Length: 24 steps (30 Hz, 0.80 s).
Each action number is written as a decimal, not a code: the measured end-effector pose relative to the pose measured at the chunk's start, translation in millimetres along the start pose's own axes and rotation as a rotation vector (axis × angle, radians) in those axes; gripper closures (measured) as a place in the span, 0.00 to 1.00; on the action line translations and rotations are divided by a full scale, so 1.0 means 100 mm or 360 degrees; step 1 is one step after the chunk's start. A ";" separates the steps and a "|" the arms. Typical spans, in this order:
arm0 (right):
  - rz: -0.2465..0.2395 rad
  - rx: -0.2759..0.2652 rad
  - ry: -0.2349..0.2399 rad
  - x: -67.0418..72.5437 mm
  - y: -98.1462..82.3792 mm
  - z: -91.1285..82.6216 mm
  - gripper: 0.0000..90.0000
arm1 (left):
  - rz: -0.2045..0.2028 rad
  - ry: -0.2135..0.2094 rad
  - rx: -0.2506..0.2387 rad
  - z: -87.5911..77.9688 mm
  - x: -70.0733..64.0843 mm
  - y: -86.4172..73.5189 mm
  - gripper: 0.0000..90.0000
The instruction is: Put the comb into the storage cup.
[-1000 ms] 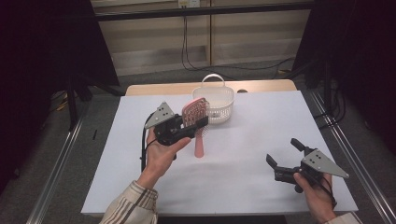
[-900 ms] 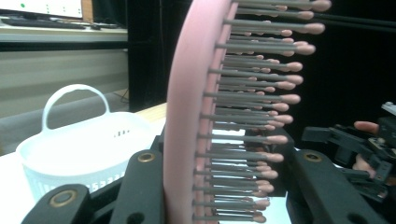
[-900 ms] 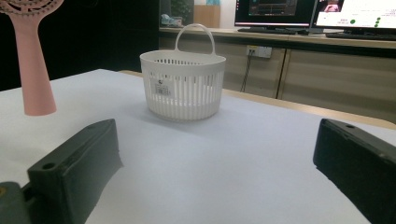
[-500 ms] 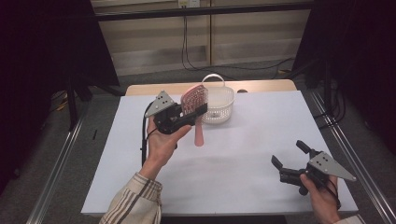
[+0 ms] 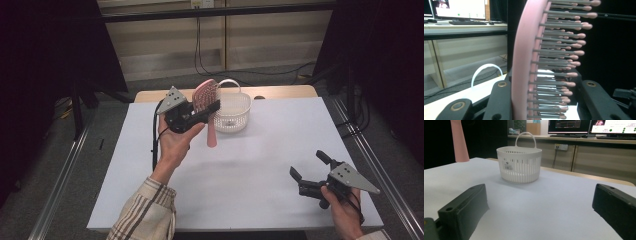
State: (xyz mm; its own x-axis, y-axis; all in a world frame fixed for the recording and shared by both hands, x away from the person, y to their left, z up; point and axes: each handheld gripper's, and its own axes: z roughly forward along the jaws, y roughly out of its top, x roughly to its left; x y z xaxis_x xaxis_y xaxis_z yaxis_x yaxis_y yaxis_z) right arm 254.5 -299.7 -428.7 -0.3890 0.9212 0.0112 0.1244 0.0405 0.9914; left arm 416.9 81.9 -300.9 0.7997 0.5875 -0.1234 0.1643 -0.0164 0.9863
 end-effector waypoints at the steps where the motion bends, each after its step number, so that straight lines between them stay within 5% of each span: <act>1: 0.0000 0.0000 0.0001 0.00 0.00 0.00 0.00 | 0.0005 0.0004 0.0002 0.01 0.01 0.01 0.68; 24: 0.0007 0.0000 0.0027 0.00 -0.01 0.01 0.00 | 0.0097 0.0063 -0.0021 0.30 0.11 0.26 0.68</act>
State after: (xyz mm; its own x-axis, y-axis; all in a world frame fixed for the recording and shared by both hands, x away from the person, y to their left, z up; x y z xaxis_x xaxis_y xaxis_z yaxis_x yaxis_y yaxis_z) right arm 254.7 -299.1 -429.3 -0.4040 0.9146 0.0175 0.1262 0.0368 0.9913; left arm 447.2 64.1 -279.8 0.7845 0.6173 -0.0592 0.1085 -0.0426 0.9932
